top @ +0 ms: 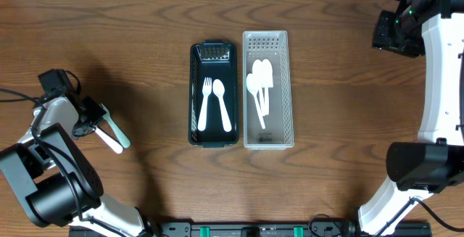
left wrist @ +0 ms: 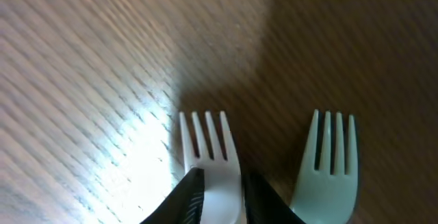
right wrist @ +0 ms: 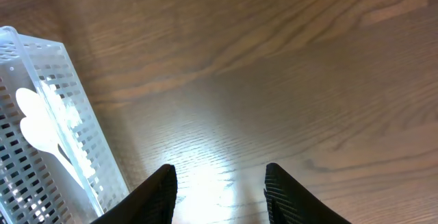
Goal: Pack container
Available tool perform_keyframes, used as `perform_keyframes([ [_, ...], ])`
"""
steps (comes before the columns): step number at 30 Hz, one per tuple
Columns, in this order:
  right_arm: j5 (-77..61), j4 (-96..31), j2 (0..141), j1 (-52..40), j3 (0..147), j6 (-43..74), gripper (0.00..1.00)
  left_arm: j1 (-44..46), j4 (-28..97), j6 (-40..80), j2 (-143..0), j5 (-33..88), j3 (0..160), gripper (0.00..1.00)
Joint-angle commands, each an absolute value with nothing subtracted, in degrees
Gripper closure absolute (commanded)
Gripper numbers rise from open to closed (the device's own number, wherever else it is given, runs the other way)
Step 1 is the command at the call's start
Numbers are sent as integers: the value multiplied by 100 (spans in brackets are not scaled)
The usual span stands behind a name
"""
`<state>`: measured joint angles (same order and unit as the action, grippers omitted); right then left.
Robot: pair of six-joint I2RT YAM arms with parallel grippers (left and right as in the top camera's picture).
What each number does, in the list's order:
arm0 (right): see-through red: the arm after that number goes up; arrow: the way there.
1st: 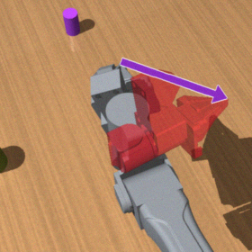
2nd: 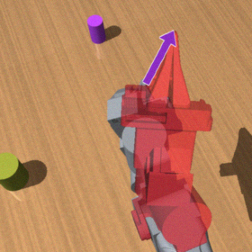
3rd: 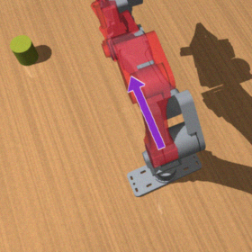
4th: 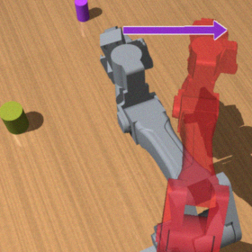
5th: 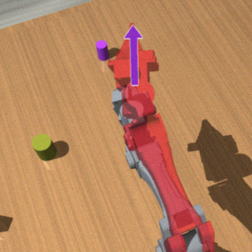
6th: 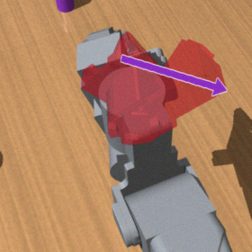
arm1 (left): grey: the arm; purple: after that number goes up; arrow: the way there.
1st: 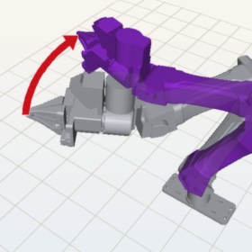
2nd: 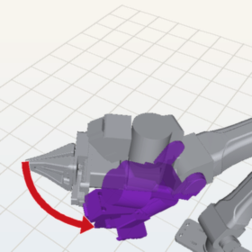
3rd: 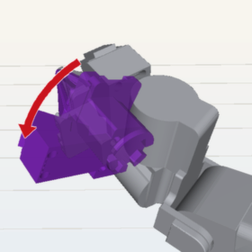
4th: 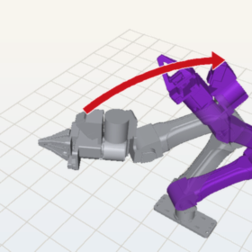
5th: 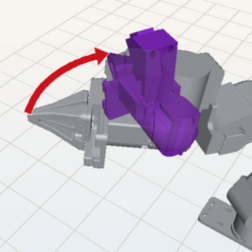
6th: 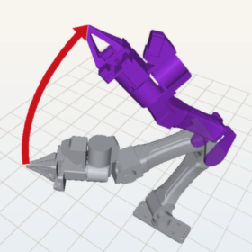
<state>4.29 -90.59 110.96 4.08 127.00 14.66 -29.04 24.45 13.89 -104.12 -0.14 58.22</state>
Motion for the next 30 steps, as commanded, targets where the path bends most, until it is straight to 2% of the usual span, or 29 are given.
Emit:
perform_keyframes([
  [1,408,-9067,11089,414,12696,1540,55,-2906,2613,1424,-10718,97,5616,94],
  [14,408,-9070,11089,414,12696,1540,55,-2906,2626,1422,-10718,91,5616,94],
  [16,408,-9070,11089,414,12696,1540,55,-2906,2665,1422,-10715,89,5653,87],
  [17,408,-9070,11089,414,12696,1540,55,-2906,2738,1422,-10715,89,5704,71],
  [18,408,-9070,11089,414,12696,1540,55,-2906,2851,1417,-10711,89,5784,50],
  [19,408,-9070,11089,414,12696,1540,55,-2906,2963,1398,-10702,89,5863,47],
  [23,408,-9067,11089,414,12696,1540,55,-2906,3671,1389,-10536,82,6355,47],
  [30,408,-9070,11089,414,12696,1540,55,-2906,4709,2250,-9529,-309,6764,44],
])
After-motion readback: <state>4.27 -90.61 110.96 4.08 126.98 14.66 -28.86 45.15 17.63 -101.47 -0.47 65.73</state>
